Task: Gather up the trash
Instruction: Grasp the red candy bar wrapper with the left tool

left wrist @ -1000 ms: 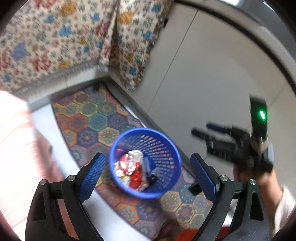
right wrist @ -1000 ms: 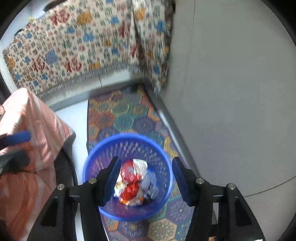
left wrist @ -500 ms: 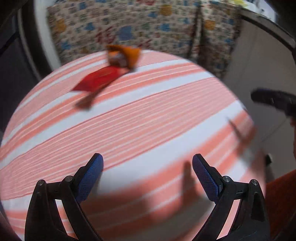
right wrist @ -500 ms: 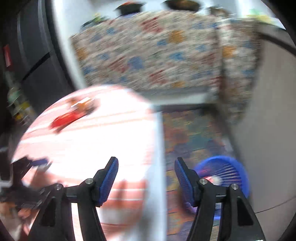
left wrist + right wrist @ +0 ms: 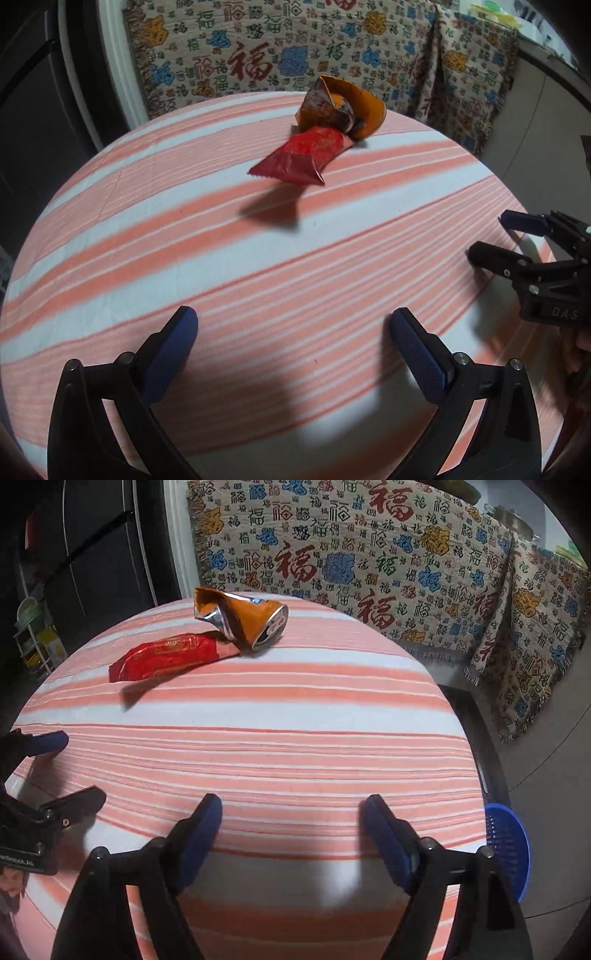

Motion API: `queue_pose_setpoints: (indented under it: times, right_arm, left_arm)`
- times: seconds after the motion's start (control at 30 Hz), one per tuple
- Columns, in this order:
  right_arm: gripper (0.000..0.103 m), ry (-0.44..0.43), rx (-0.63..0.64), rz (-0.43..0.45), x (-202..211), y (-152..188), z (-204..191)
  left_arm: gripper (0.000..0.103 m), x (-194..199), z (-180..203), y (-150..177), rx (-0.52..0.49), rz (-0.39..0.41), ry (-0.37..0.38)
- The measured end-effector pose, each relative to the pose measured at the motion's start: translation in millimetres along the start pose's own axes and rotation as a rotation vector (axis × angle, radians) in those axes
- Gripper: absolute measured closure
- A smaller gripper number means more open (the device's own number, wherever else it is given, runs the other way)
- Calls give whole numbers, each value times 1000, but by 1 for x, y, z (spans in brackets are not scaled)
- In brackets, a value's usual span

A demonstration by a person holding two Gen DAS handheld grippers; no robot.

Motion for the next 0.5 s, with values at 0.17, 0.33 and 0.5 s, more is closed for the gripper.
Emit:
queue_pose_setpoints:
  times: [0.17, 0.33, 0.5]
  right_arm:
    - [19, 2, 0, -1, -3, -2, -1]
    - [19, 7, 5, -1, -3, -1, -3]
    - [19, 11, 6, -4, -3, -1, -3]
  left_arm:
    - [1, -10, -2, -23, -2, -7, 104]
    - [1, -28, 9, -76, 13, 1, 263]
    - [27, -68, 16, -88, -18, -53, 262]
Point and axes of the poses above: each gripper's, at about its wrist camera, not at the fingertips, and x roughly against the way its jaws point, z to its right, y to its underside, the point moved 10 cm from there along -x, roughly the way its jaws point, and after that the axes turned 14 degrees about z, right-handed, at the moved point
